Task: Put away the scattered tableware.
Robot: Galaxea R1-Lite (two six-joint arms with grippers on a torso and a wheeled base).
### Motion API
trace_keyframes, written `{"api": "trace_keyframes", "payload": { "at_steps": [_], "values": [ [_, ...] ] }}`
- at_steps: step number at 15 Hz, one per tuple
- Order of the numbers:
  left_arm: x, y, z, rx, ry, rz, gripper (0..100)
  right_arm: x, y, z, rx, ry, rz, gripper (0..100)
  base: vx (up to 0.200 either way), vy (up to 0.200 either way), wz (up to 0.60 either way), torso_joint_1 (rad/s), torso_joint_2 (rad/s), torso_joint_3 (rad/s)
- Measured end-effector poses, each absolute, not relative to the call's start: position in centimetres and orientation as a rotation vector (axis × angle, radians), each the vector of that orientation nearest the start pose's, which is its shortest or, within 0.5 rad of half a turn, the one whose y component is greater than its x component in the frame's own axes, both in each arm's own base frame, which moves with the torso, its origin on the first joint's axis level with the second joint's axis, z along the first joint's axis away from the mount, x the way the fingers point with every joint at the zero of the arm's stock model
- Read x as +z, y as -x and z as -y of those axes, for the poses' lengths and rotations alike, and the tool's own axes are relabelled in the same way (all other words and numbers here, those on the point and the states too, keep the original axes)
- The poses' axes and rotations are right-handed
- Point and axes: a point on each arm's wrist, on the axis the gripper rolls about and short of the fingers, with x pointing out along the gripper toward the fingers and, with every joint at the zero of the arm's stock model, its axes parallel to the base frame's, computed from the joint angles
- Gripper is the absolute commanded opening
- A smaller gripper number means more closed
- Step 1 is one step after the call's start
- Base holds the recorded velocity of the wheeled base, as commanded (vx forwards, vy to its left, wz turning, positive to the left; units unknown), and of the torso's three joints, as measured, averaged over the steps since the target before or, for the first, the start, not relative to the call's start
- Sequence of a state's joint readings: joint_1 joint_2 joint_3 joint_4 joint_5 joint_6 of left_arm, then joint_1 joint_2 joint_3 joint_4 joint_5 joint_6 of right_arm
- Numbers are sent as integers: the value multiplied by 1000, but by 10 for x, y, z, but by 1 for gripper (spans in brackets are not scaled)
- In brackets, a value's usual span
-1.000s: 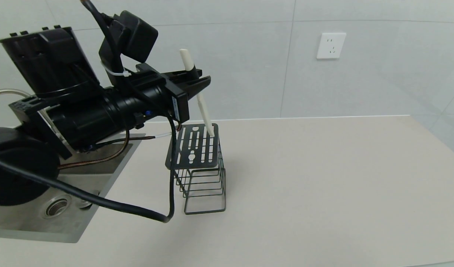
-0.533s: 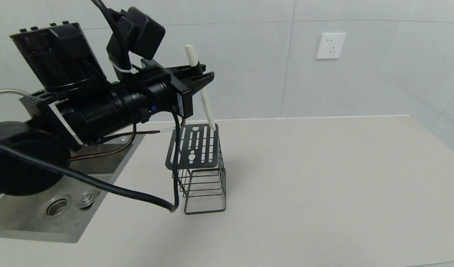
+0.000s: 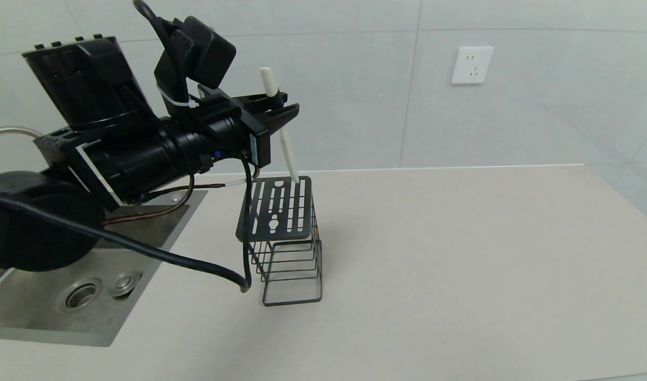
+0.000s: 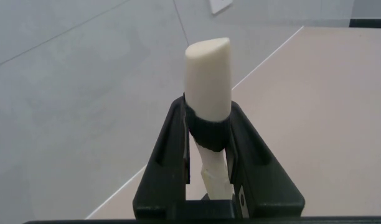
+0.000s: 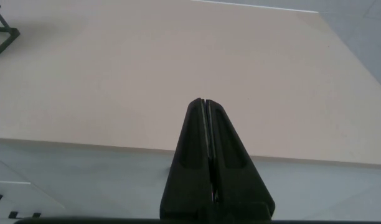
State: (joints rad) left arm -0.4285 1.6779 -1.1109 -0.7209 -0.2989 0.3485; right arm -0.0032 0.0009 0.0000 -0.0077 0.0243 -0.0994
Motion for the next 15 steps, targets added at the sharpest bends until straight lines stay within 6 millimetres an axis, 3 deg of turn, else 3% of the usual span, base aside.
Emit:
{"api": "trace_keyframes", "payload": {
  "at_steps": [15],
  "values": [
    [276, -296, 146, -704, -322, 259, 0, 76, 23, -1, 22, 99, 8, 0, 0, 0, 0, 0, 0, 0]
  ]
}}
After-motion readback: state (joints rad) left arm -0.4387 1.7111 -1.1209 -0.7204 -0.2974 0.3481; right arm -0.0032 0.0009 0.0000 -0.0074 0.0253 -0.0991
